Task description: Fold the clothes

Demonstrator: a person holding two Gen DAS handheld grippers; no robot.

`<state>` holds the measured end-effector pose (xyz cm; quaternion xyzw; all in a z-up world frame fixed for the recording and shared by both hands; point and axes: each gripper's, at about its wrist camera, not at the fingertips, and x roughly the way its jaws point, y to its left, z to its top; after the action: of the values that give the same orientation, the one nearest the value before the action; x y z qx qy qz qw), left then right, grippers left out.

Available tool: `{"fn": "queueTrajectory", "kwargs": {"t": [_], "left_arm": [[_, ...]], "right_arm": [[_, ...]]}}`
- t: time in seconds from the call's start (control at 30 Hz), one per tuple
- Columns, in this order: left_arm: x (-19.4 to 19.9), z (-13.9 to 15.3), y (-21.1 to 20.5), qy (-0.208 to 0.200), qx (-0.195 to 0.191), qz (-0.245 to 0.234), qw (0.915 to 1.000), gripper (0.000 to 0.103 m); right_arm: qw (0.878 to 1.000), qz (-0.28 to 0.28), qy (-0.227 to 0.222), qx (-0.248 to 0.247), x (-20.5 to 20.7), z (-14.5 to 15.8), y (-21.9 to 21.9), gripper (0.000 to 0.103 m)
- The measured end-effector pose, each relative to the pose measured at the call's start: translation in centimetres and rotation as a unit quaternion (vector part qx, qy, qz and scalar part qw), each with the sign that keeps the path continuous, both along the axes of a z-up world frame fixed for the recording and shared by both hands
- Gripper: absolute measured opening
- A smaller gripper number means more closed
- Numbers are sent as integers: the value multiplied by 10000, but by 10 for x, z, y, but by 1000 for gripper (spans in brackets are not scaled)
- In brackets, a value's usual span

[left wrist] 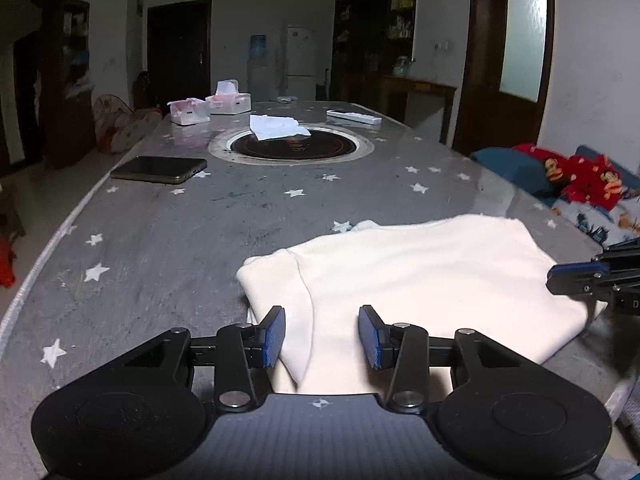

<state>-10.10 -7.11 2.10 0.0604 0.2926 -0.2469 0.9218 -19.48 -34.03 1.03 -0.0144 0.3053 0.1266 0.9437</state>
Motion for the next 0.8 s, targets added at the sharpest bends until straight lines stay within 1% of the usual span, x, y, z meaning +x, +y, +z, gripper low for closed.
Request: {"fn": "queueTrajectory", "kwargs": {"t": [0.07, 0.17, 0.3, 0.47, 0.63, 0.73, 0.8], "left_arm": [[4, 4, 1, -21, 6, -6, 10000, 42], [12, 13, -4, -91, -41, -105, 9999, 42], [26, 17, -24, -116, -15, -319, 9994, 42], [43, 11, -52, -14, 177, -614, 9980, 42], [62, -5, -60, 283, 319, -484, 9979, 43], [62, -2, -59, 348, 261, -433, 9981, 42], [60, 4, -62, 303, 212, -457, 9983, 42]], "right_arm": [[10000, 34, 19, -78, 2, 7, 0, 7], [9999, 120, 1, -41, 14, 16, -1, 7], [9997, 224, 39, -50, 46, 16, 7, 7], [9993, 353, 86, -62, 86, 15, 17, 7], [9986, 370, 354, -163, 111, 0, 21, 7], [9983, 406, 325, -249, 109, 4, 24, 7], [9981, 466, 279, -284, 108, 9, 27, 7]]}}
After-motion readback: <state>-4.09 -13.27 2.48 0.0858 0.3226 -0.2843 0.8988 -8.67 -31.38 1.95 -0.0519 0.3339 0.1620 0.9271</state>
